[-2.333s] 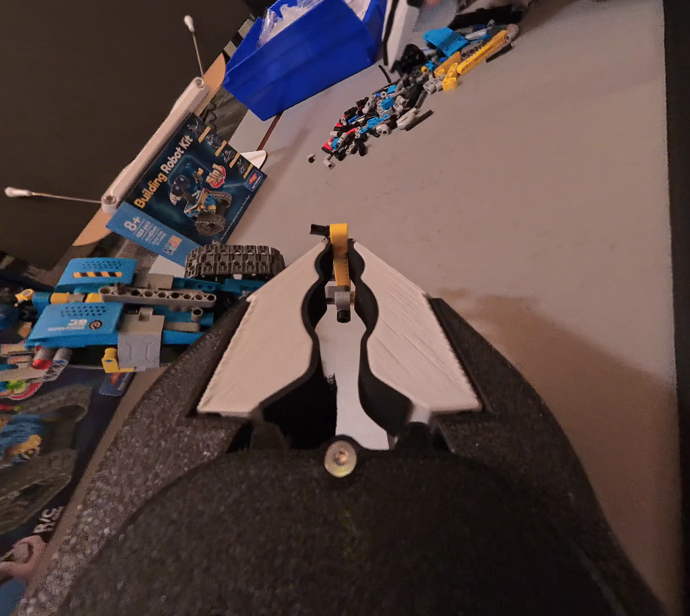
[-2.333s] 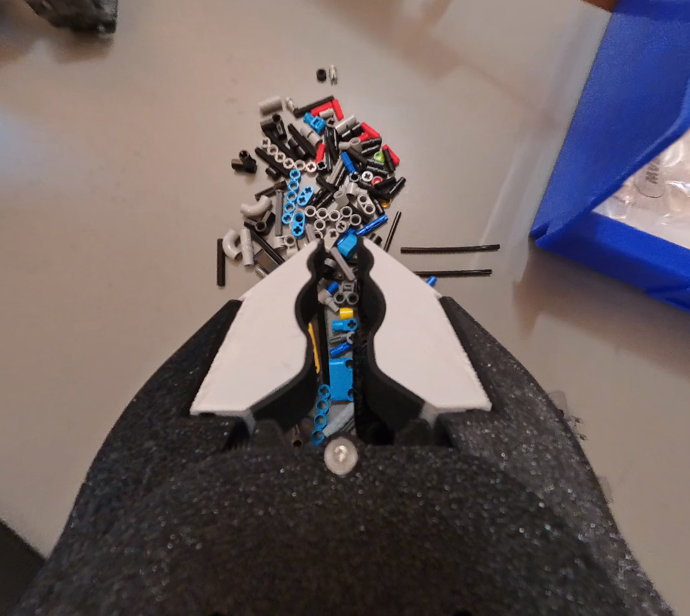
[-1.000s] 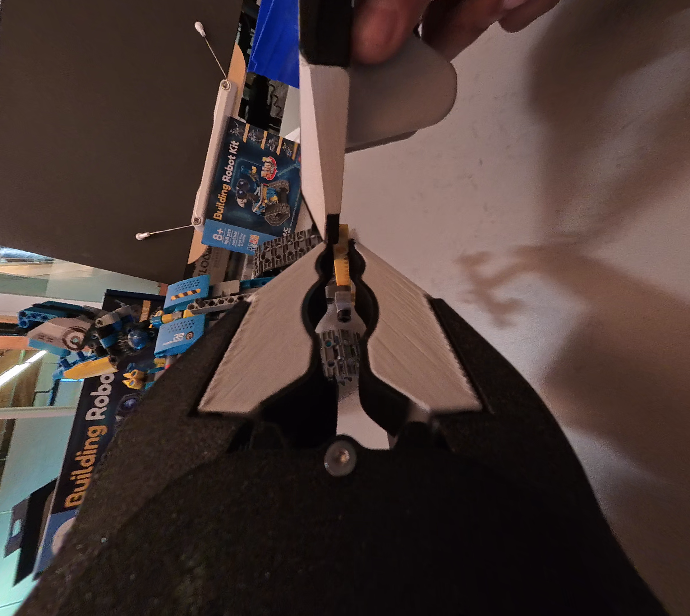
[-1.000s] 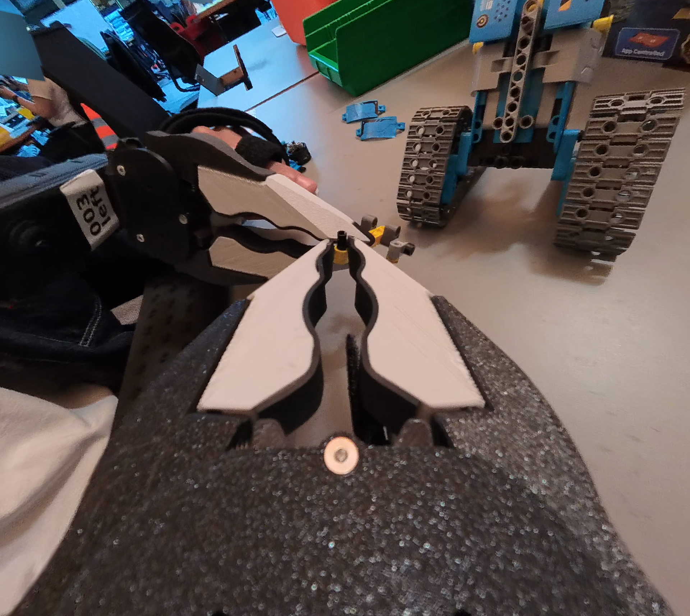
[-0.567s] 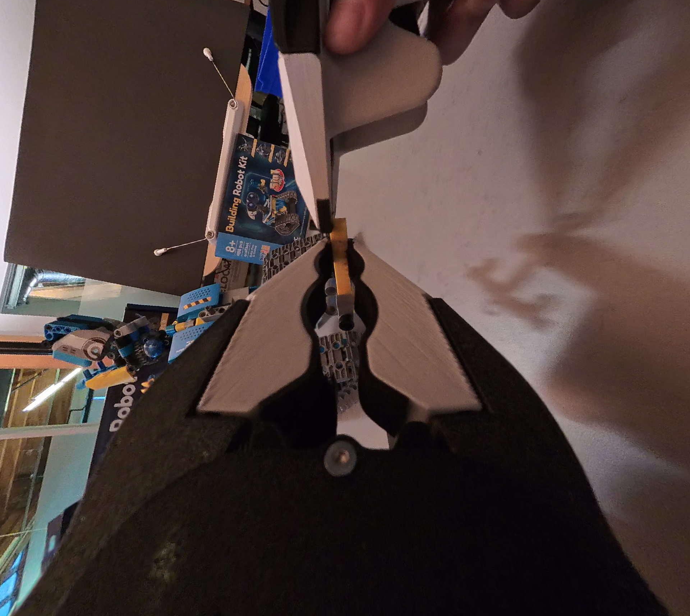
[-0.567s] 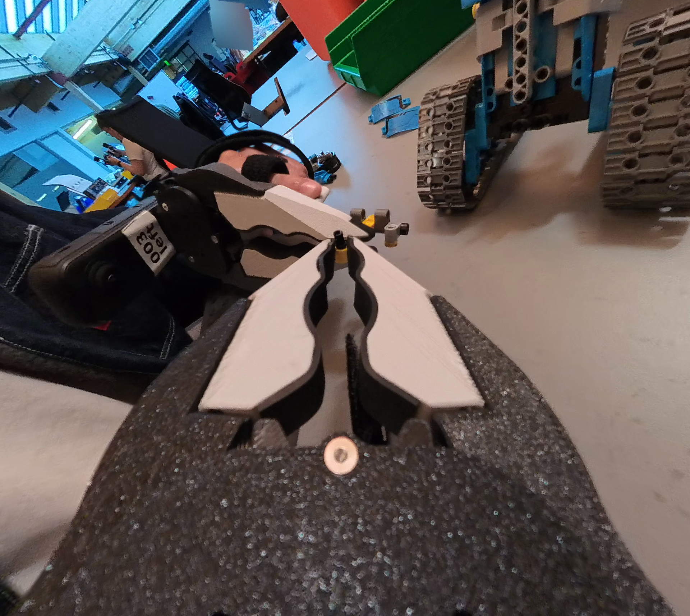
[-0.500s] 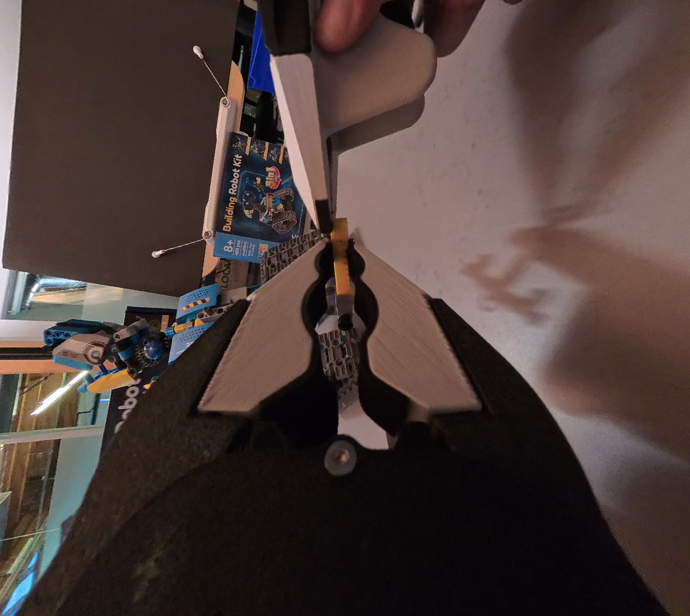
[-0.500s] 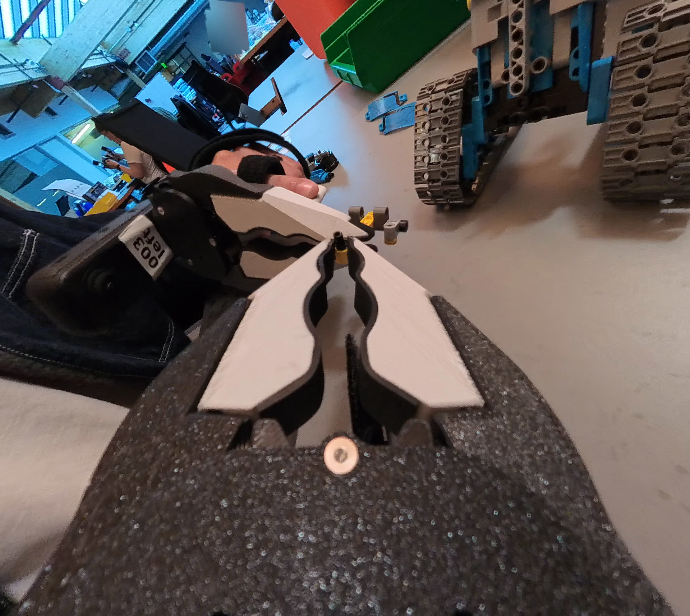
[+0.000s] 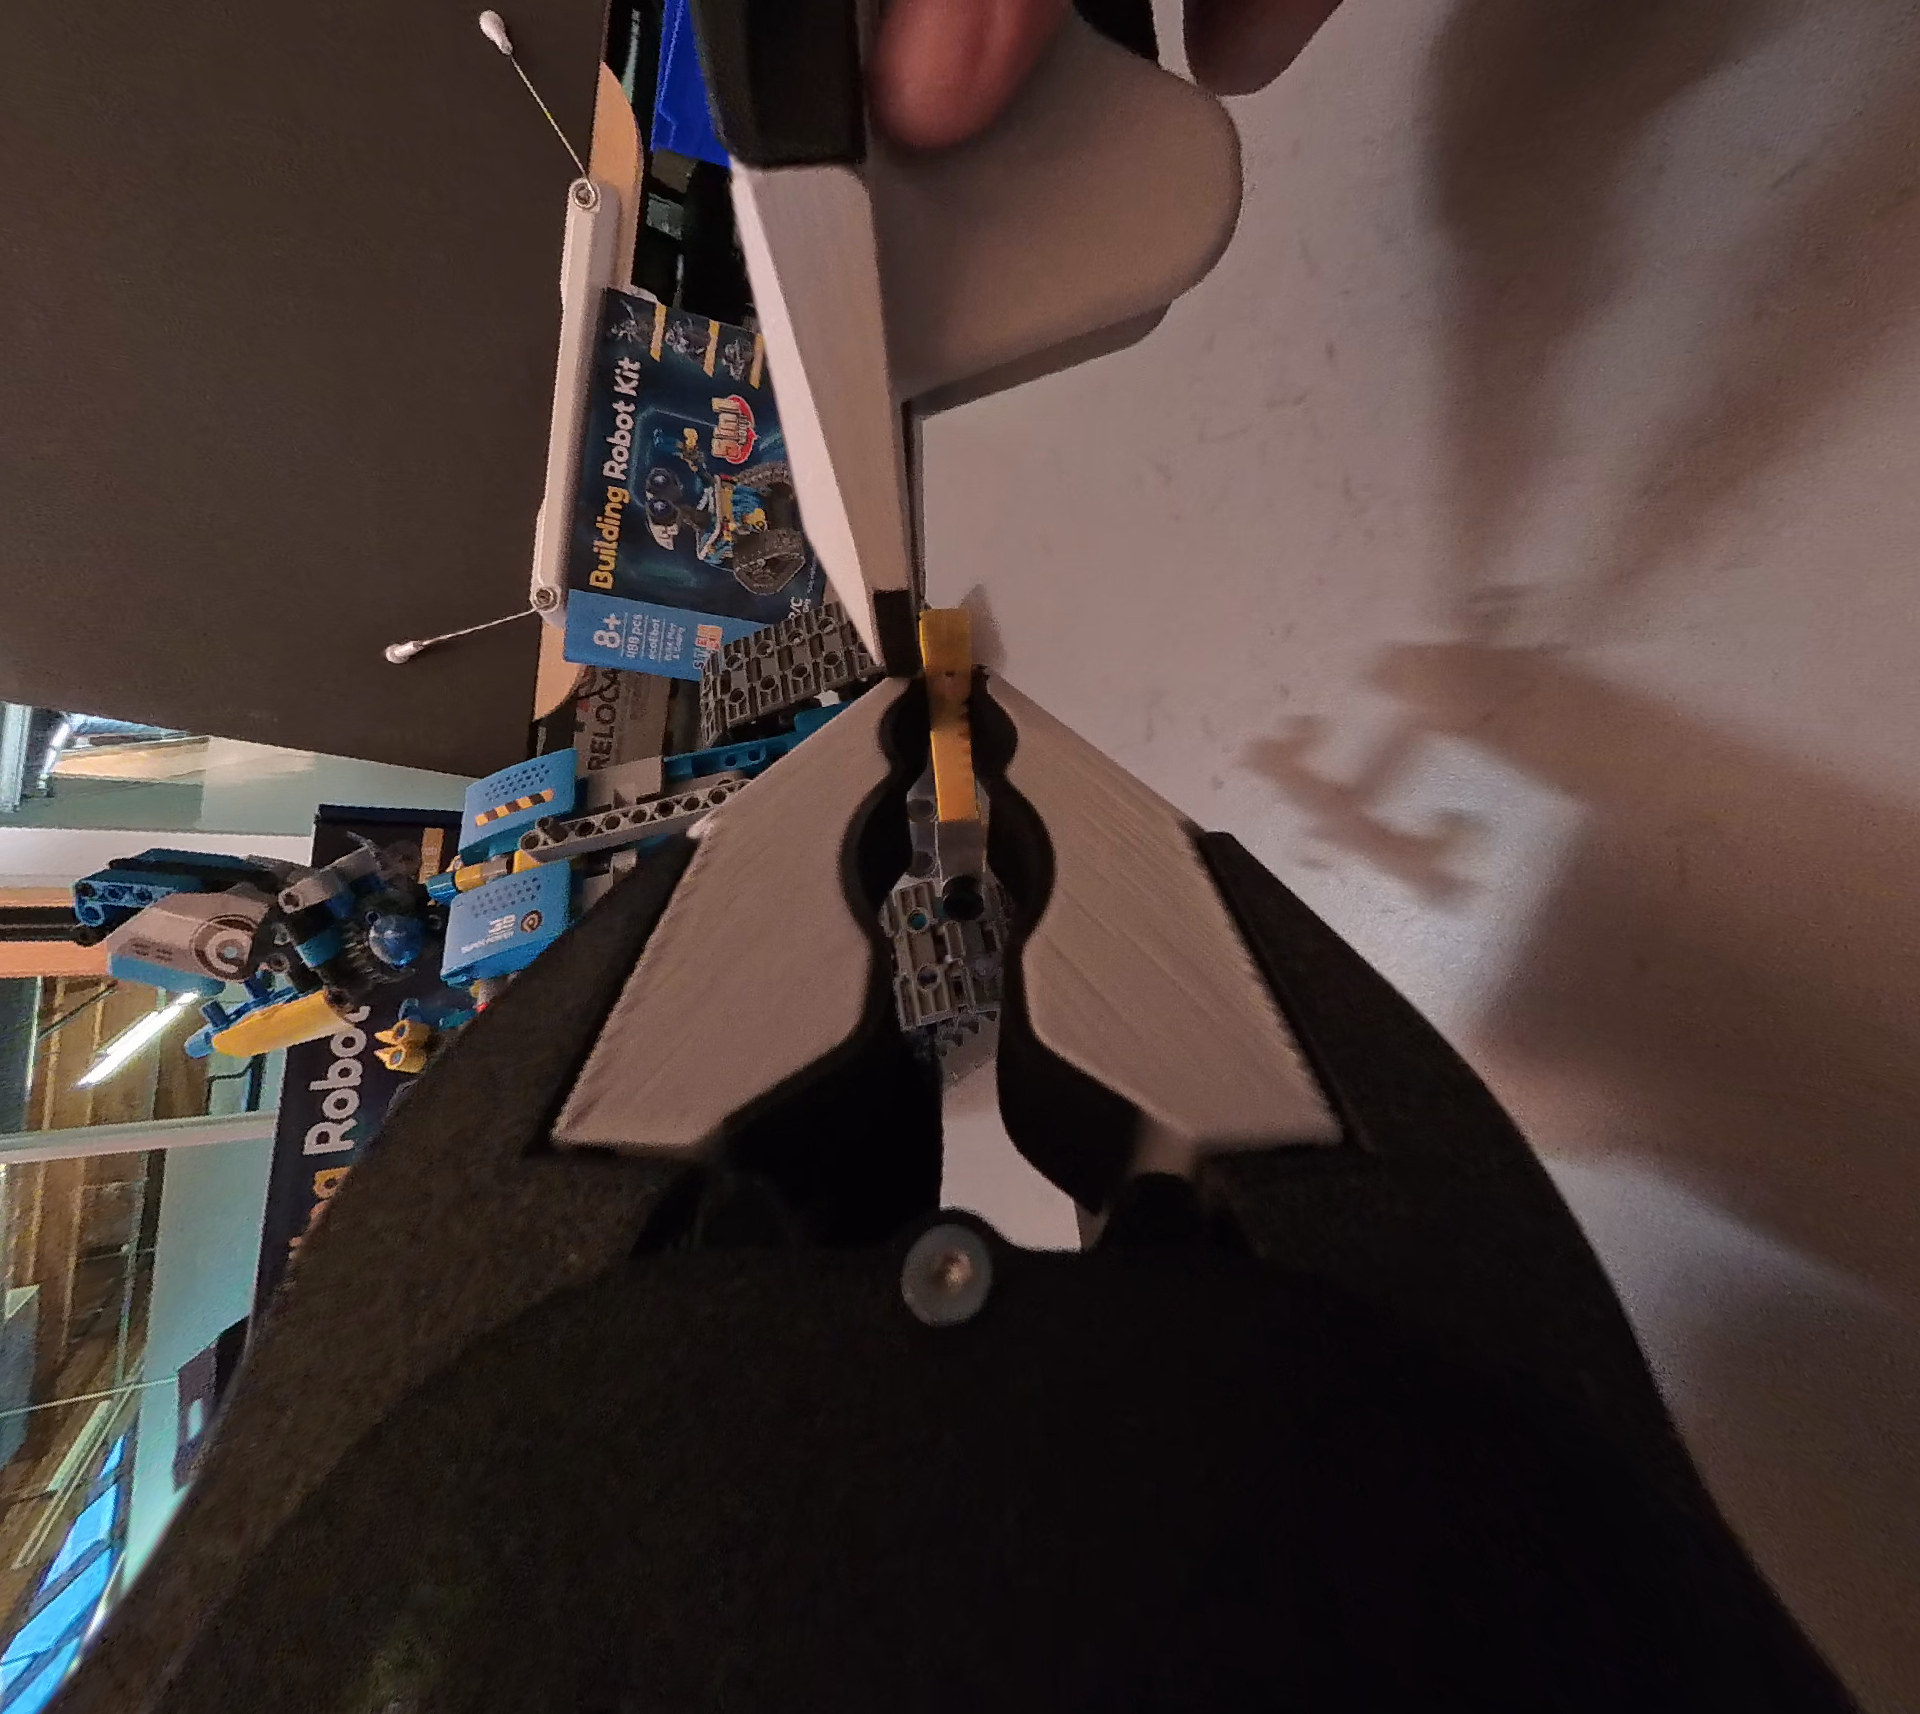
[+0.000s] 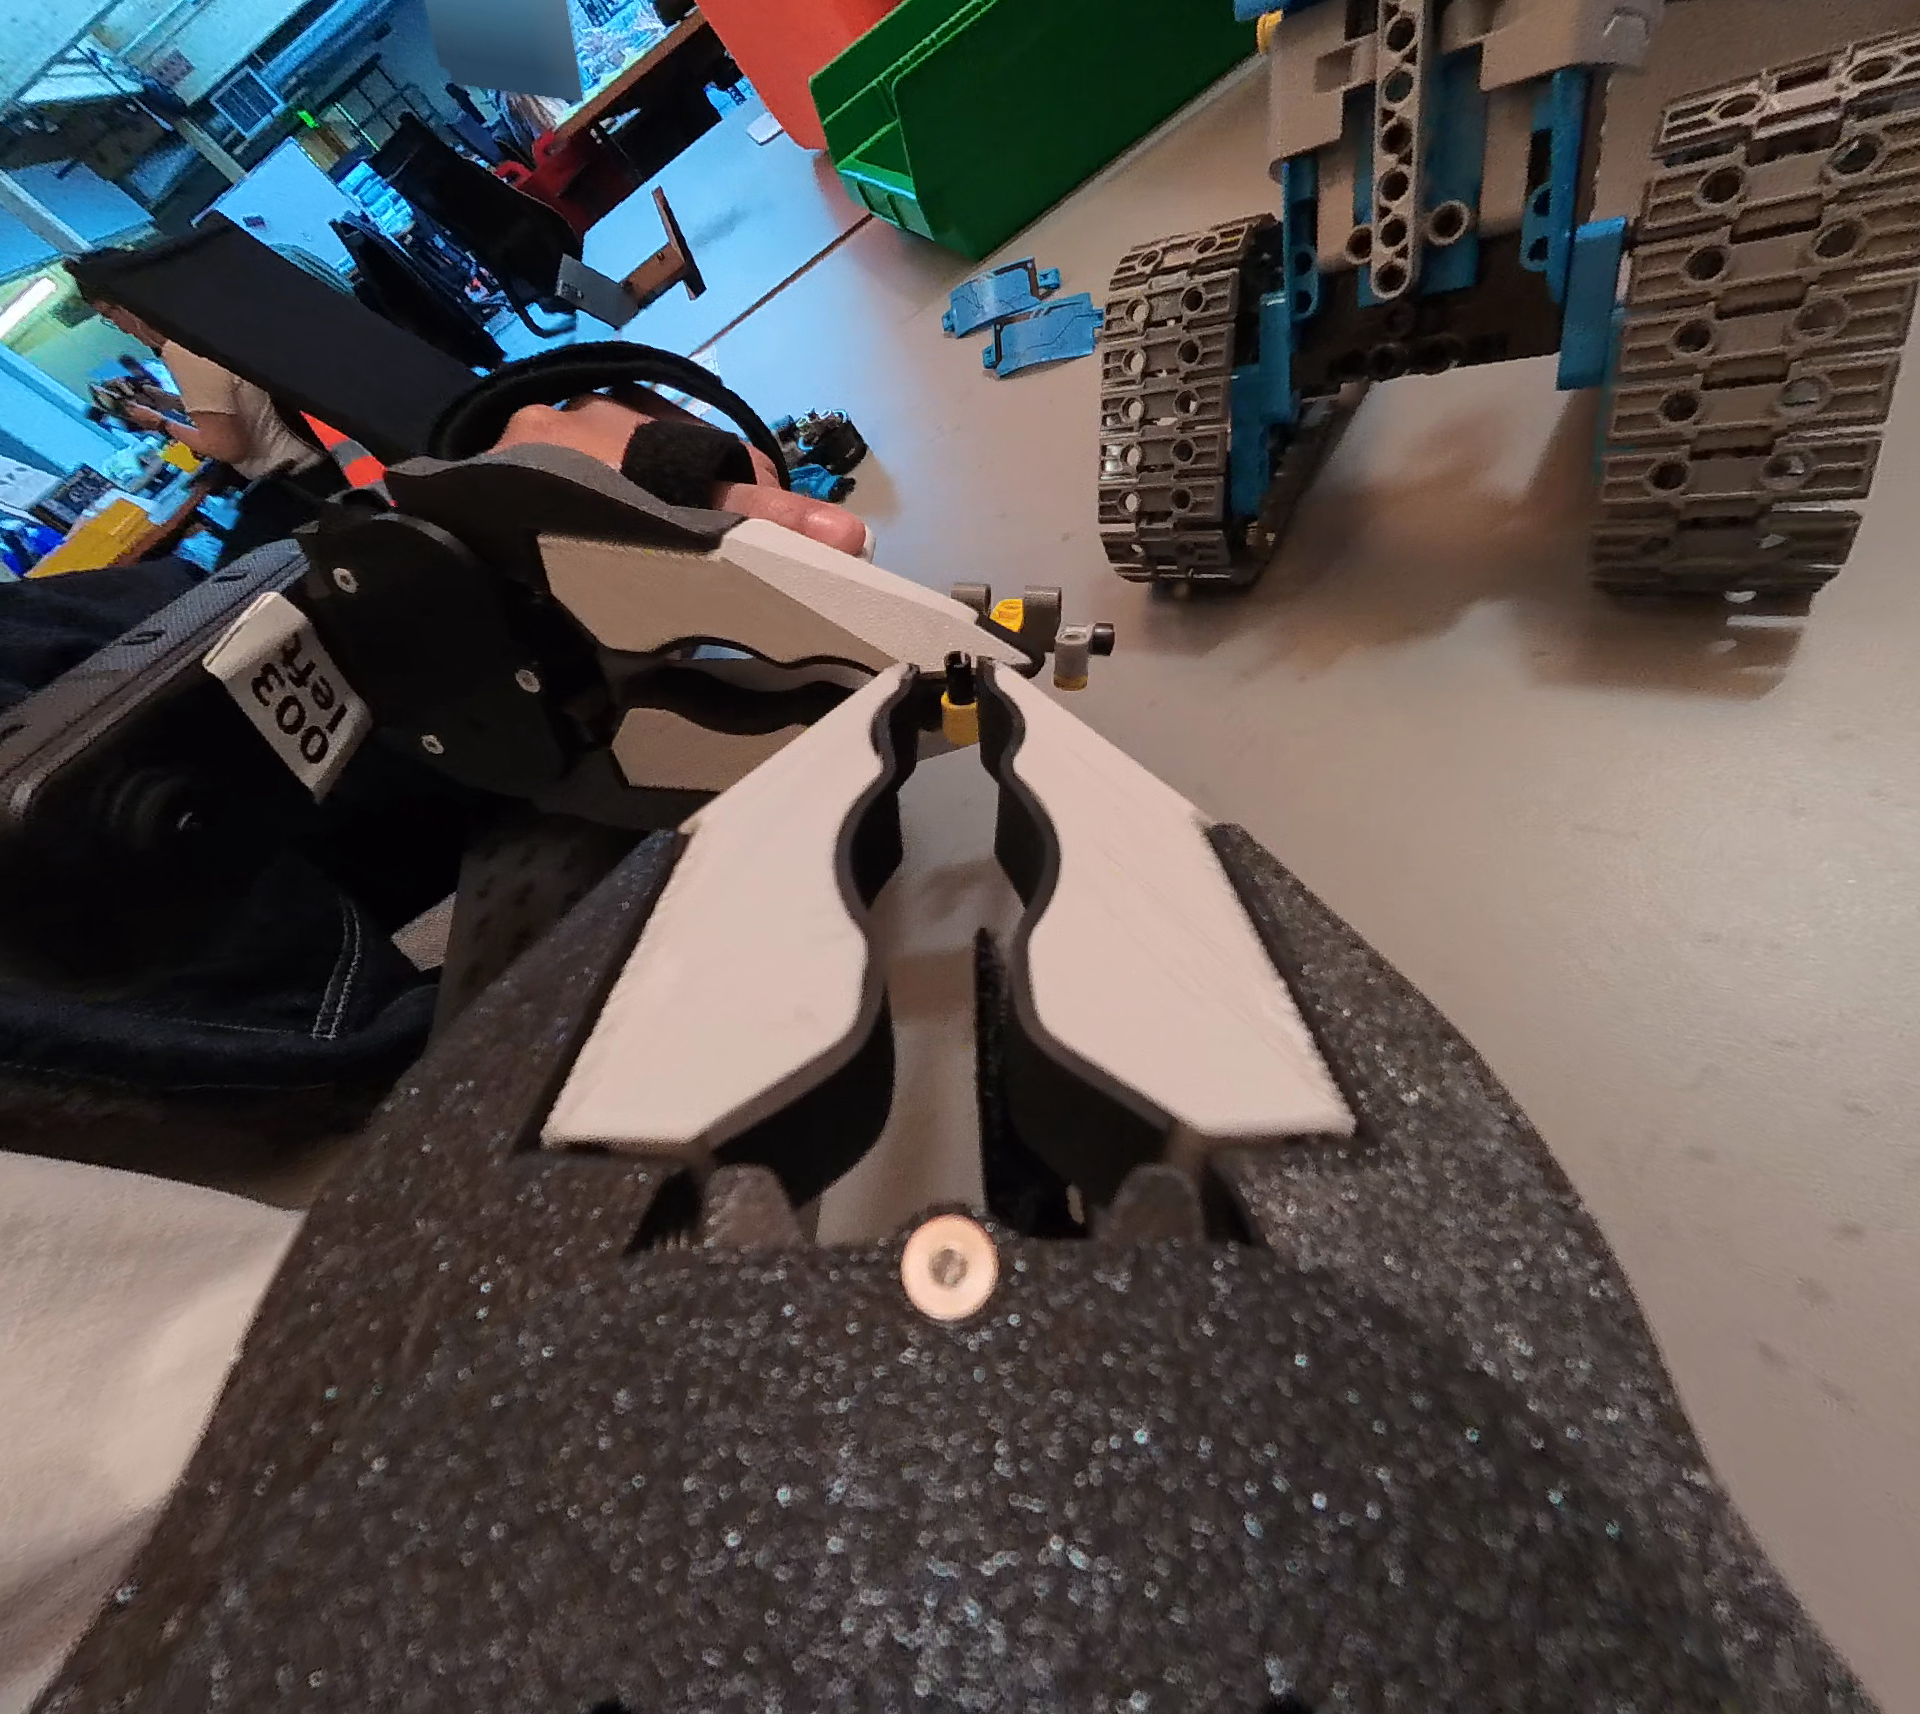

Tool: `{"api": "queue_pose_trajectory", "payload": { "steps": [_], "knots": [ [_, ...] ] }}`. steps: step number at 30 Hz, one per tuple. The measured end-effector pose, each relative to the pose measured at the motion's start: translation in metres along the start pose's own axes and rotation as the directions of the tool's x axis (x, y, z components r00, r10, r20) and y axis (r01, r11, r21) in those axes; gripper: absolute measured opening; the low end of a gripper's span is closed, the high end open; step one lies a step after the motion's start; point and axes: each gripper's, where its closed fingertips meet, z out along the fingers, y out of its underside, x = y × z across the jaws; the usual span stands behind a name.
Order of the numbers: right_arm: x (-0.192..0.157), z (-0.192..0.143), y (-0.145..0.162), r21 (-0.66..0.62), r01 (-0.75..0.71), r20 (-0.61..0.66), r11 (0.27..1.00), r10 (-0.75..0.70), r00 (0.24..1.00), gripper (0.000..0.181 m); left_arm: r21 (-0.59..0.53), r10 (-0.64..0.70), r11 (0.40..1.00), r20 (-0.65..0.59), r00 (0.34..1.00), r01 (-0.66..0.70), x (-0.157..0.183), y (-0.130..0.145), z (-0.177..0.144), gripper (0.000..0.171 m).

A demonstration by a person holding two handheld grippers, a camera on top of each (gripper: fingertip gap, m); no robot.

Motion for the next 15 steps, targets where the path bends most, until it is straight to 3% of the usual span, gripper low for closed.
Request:
{"api": "queue_pose_trajectory", "payload": {
  "steps": [4, 8, 10, 12, 13, 15],
  "knots": [
    [0.000, -0.002, 0.000, 0.004, -0.055, 0.033, 0.998, 0.055, 0.998, 0.003, 0.006, 0.031, 1.000, 0.015, 0.999, -0.031, 0.000, -0.003, -0.001, 0.005],
    [0.002, -0.002, 0.005, -0.015, -0.128, 0.061, 0.992, 0.129, 0.990, 0.001, -0.054, 0.196, 0.980, 0.055, 0.979, -0.193, 0.004, -0.002, -0.001, 0.004],
    [0.005, -0.011, -0.019, 0.124, -0.233, 0.118, 0.965, 0.218, 0.969, 0.001, 0.031, 0.239, 0.971, -0.052, 0.970, -0.238, 0.031, -0.016, -0.004, 0.005],
    [0.017, -0.028, -0.038, 0.220, -0.249, 0.116, 0.943, 0.228, 0.967, 0.002, 0.030, 0.352, 0.936, -0.004, 0.936, -0.352, 0.041, -0.027, -0.005, 0.005],
    [0.022, -0.032, -0.037, 0.202, -0.207, 0.075, 0.957, 0.196, 0.978, 0.002, 0.022, 0.318, 0.947, 0.055, 0.946, -0.320, 0.026, -0.029, -0.007, 0.005],
    [0.033, -0.045, -0.037, 0.201, -0.187, 0.029, 0.962, 0.185, 0.982, 0.002, 0.039, 0.056, 0.997, 0.073, 0.996, -0.059, -0.005, -0.024, -0.010, 0.005]
  ]
}}
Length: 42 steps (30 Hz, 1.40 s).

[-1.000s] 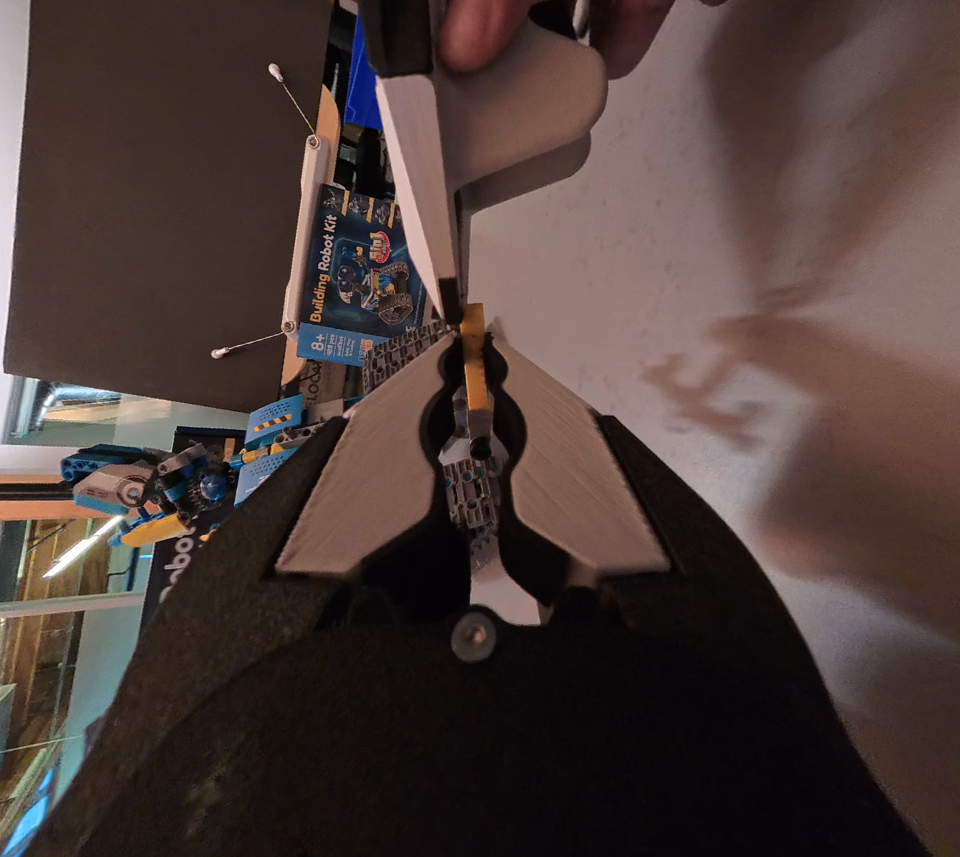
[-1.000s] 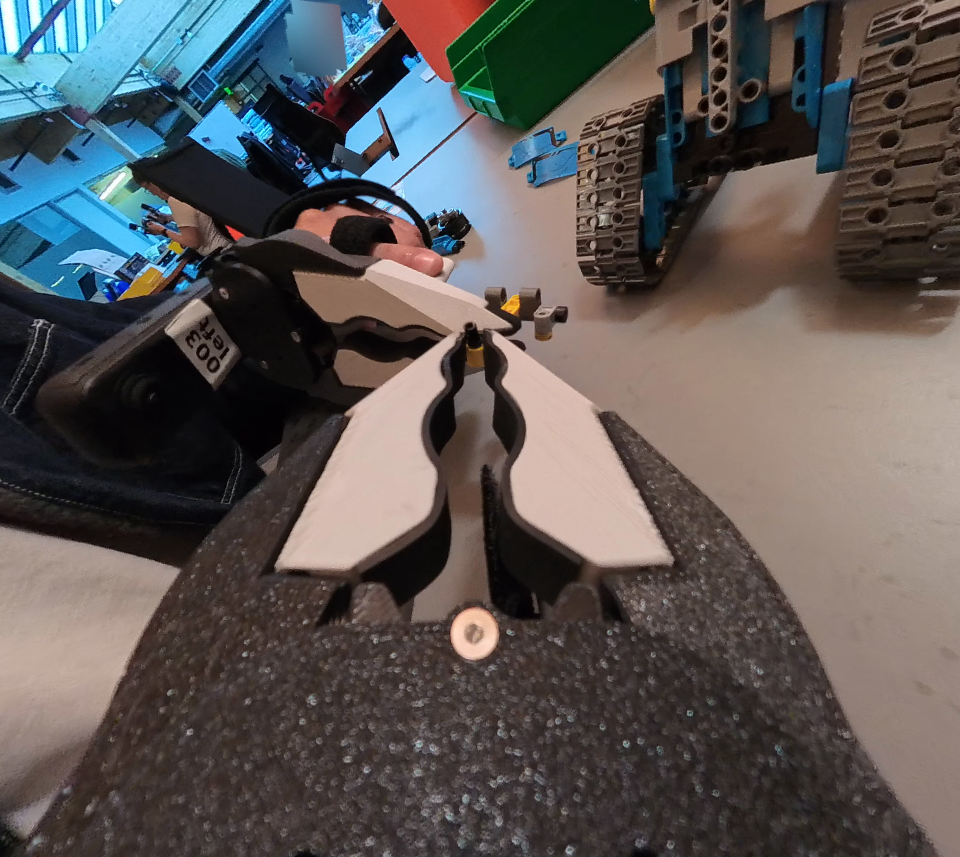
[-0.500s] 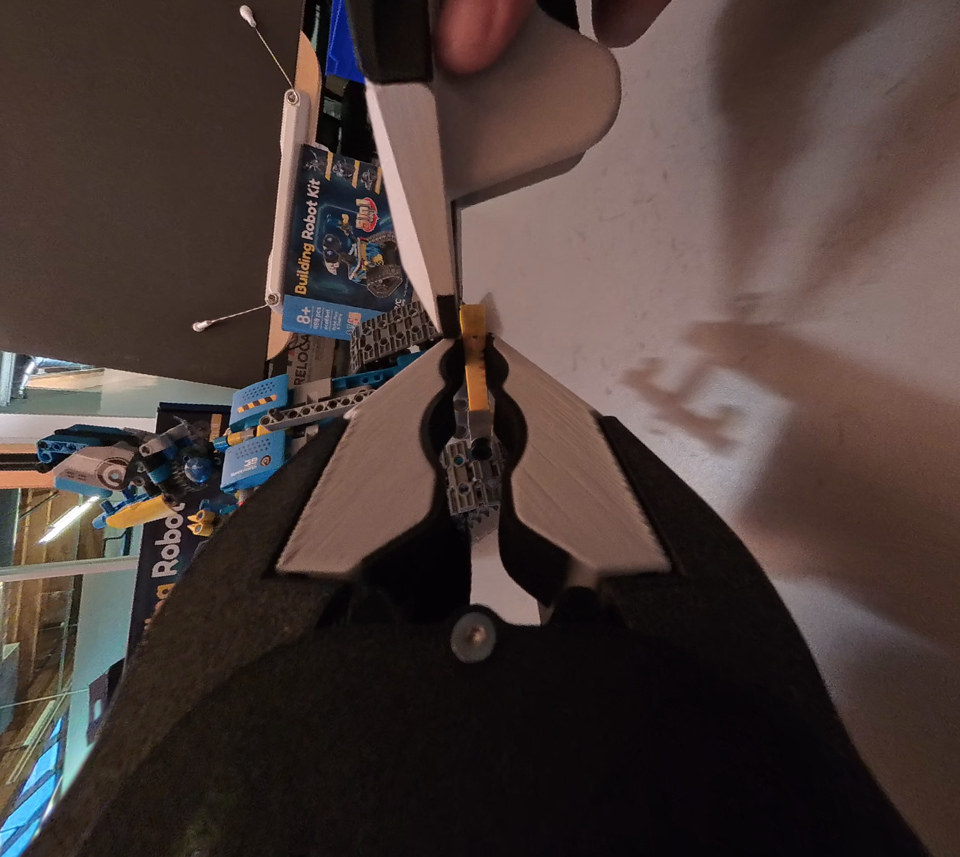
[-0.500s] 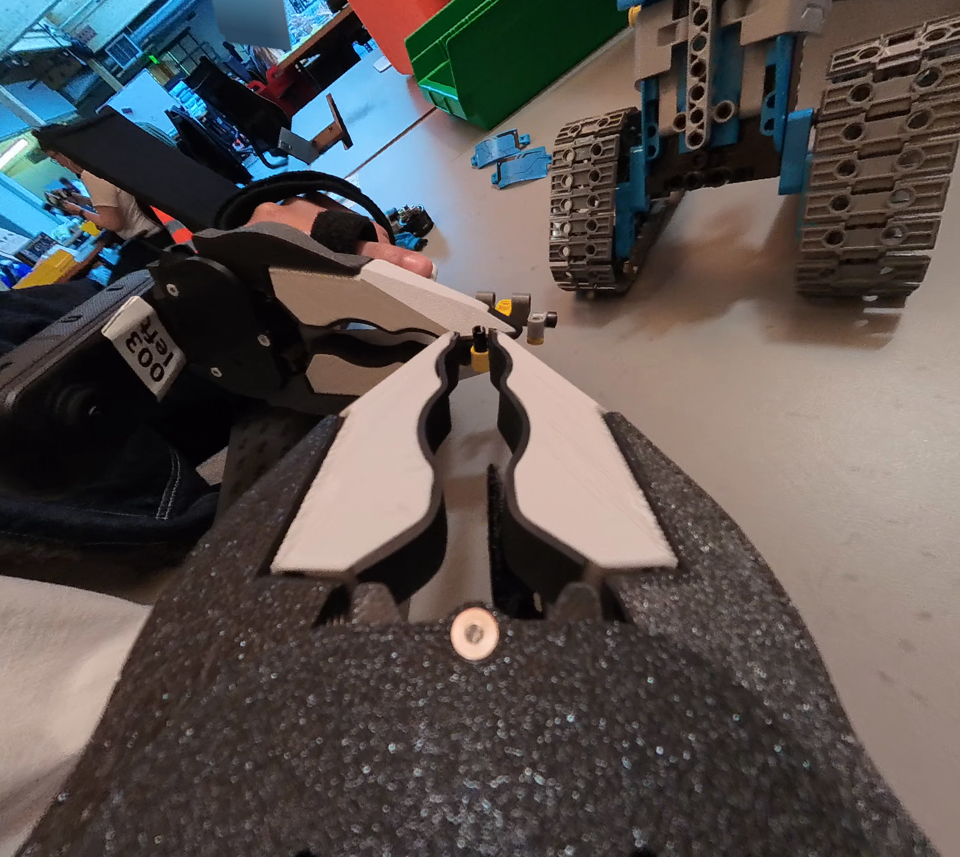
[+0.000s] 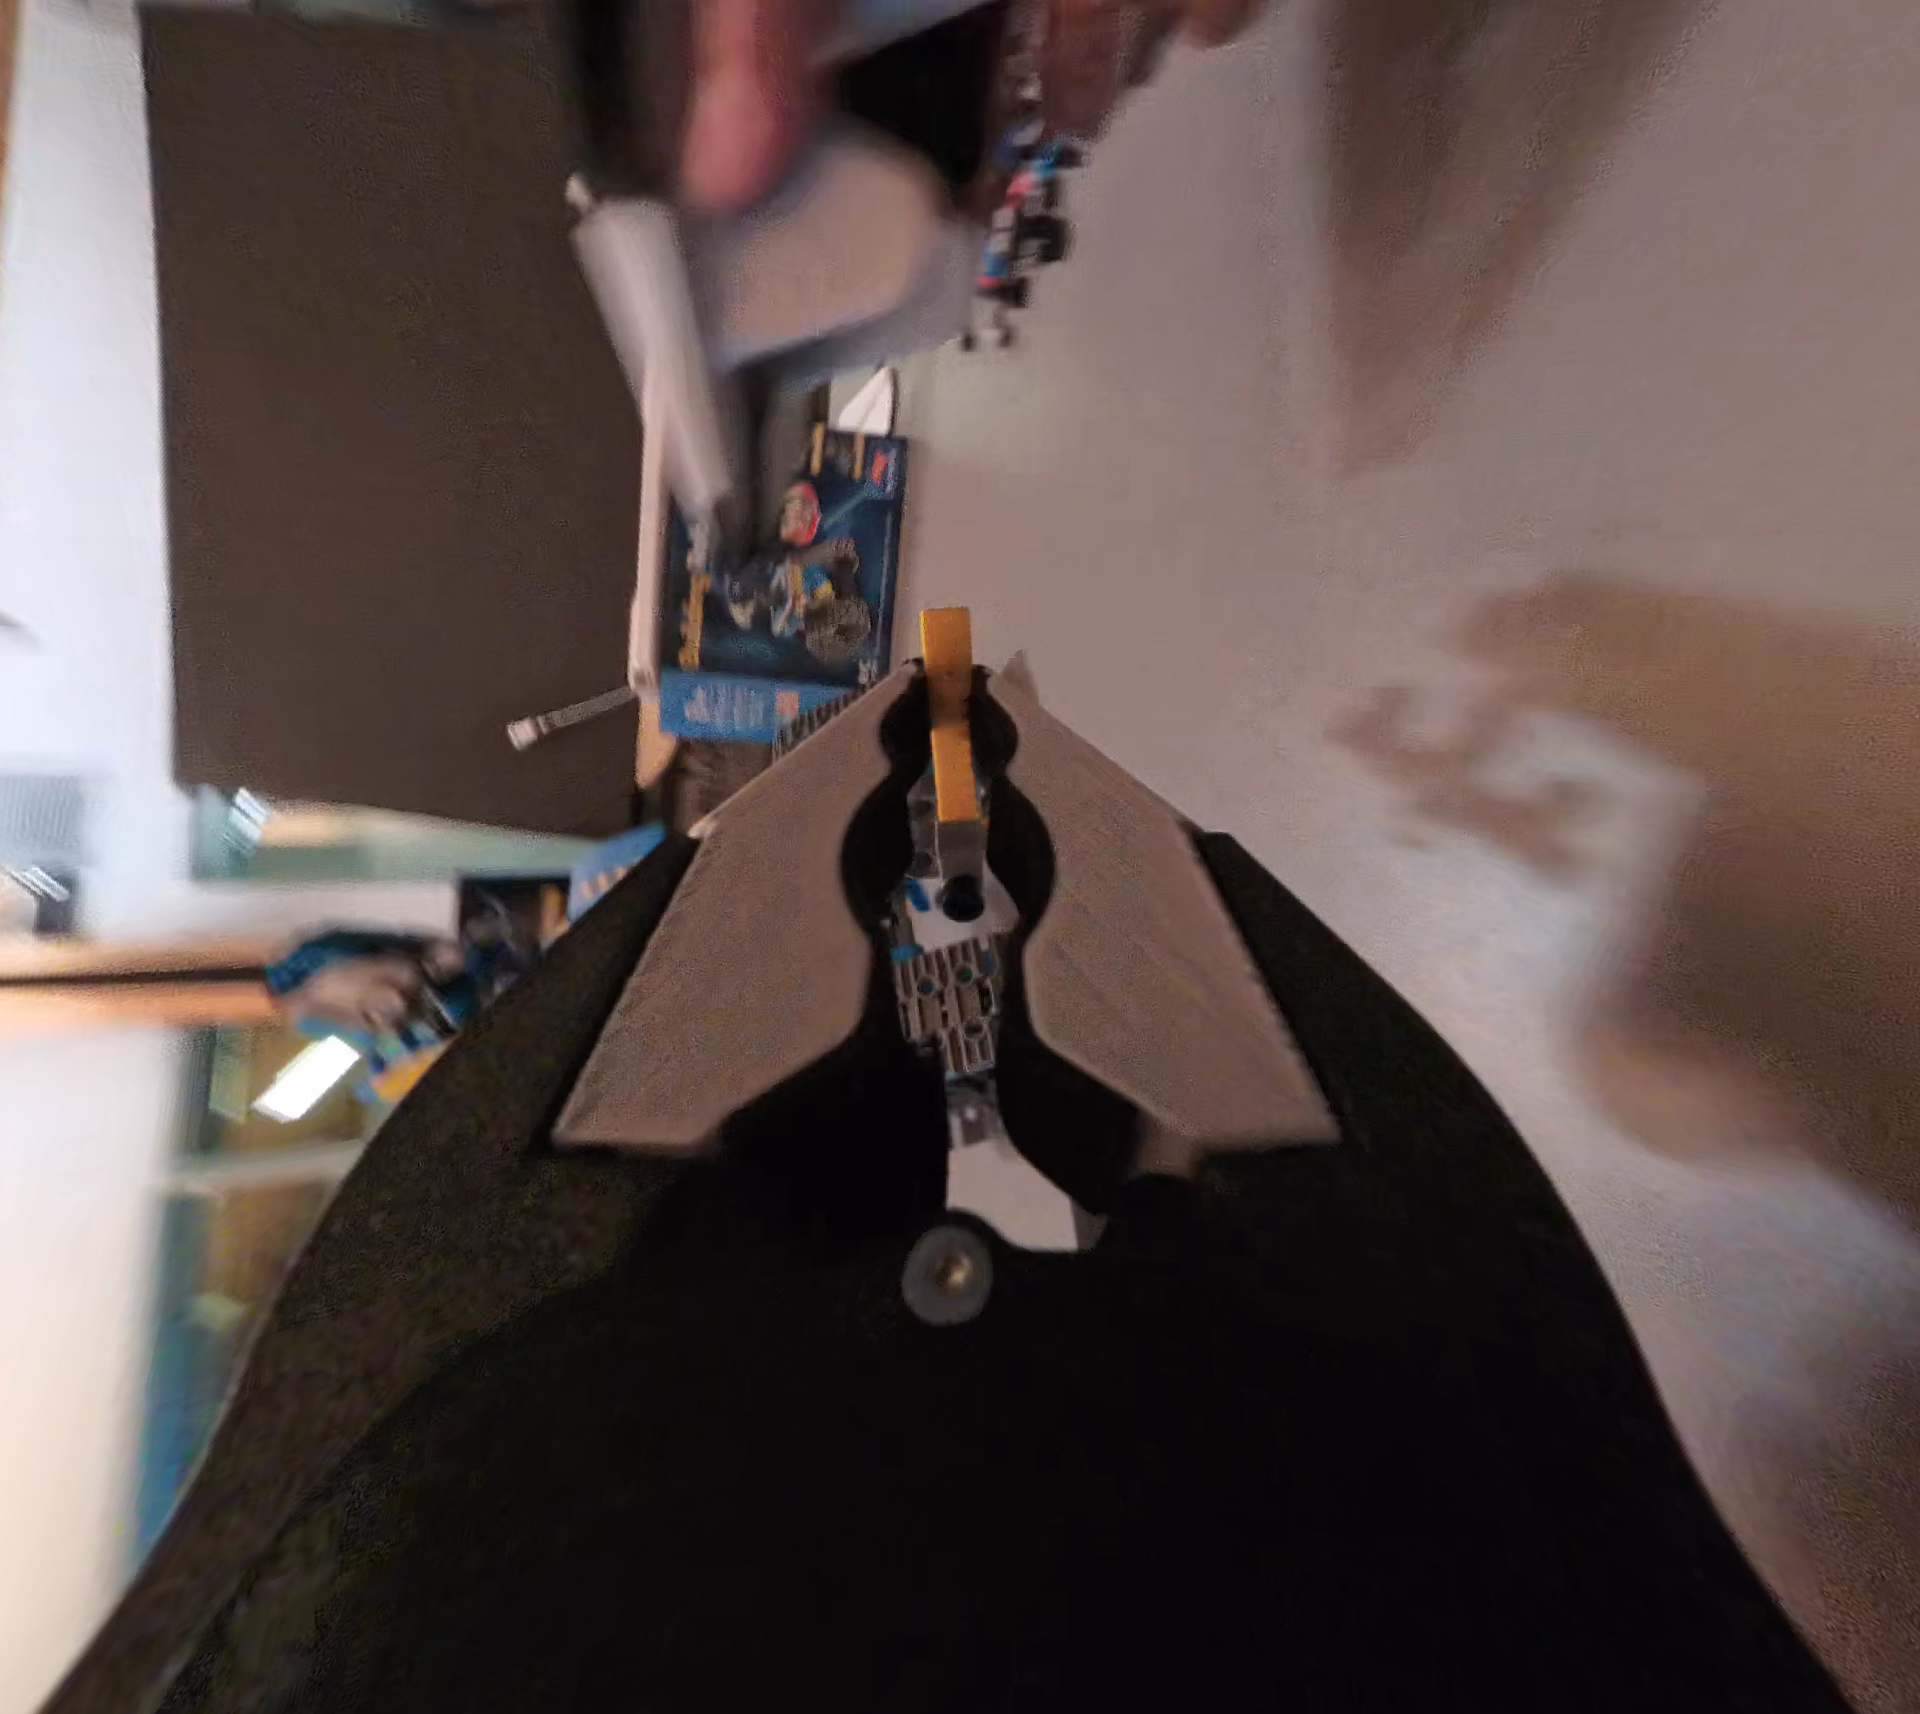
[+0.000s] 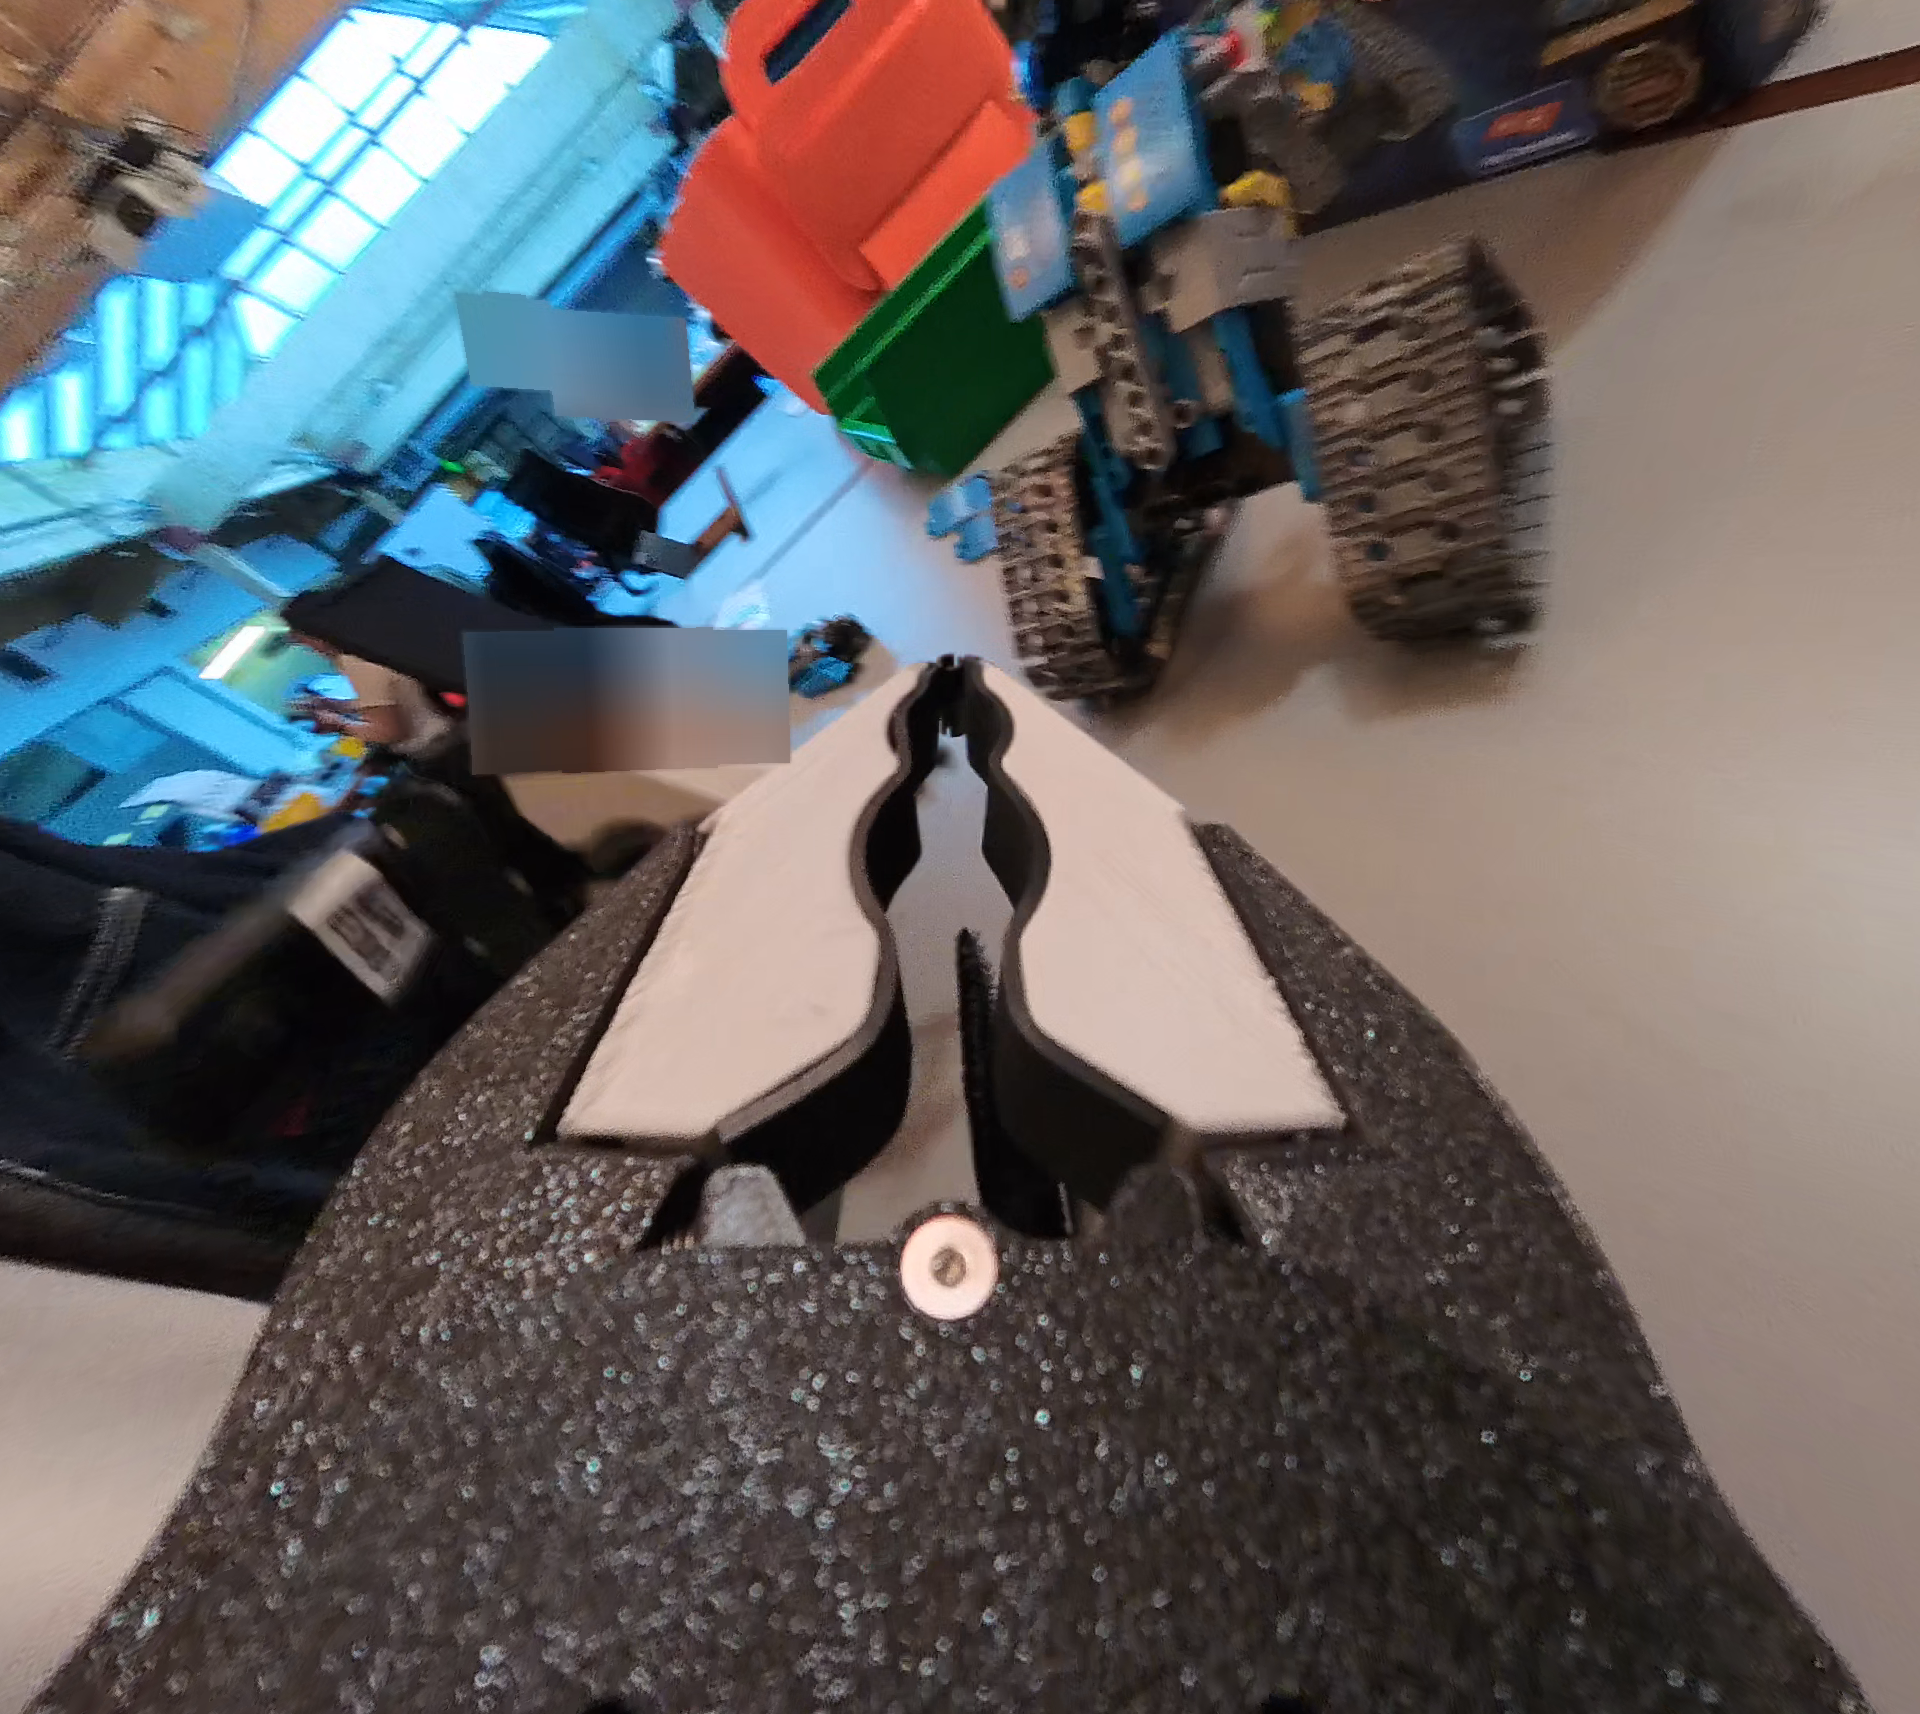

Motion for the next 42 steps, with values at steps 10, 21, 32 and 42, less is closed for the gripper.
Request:
{"api": "queue_pose_trajectory", "payload": {
  "steps": [10, 21, 32, 42],
  "knots": [
    [0.171, -0.183, 0.010, -0.362, 0.070, -0.821, 0.930, -0.353, 0.448, 0.006, 0.142, -0.803, 0.024, -0.587, 0.104, 0.990, -0.081, 0.003, -0.032, 0.006],
    [0.041, -0.078, -0.035, 0.011, 0.413, -0.376, 0.911, -0.379, 0.846, 0.023, -0.089, -0.400, -0.572, -0.838, -0.372, 0.816, -0.120, 0.032, -0.054, 0.005],
    [-0.086, 0.014, 0.008, 0.036, 0.062, 0.377, 0.997, -0.071, 0.923, 0.022, -0.072, -0.496, -0.353, -0.831, -0.251, 0.933, -0.098, 0.000, -0.052, 0.005],
    [-0.082, 0.018, 0.016, -0.004, 0.092, 0.356, 0.996, -0.084, 0.931, 0.013, -0.065, -0.563, -0.236, -0.804, -0.191, 0.969, -0.082, -0.010, -0.044, 0.005]
  ]
}}
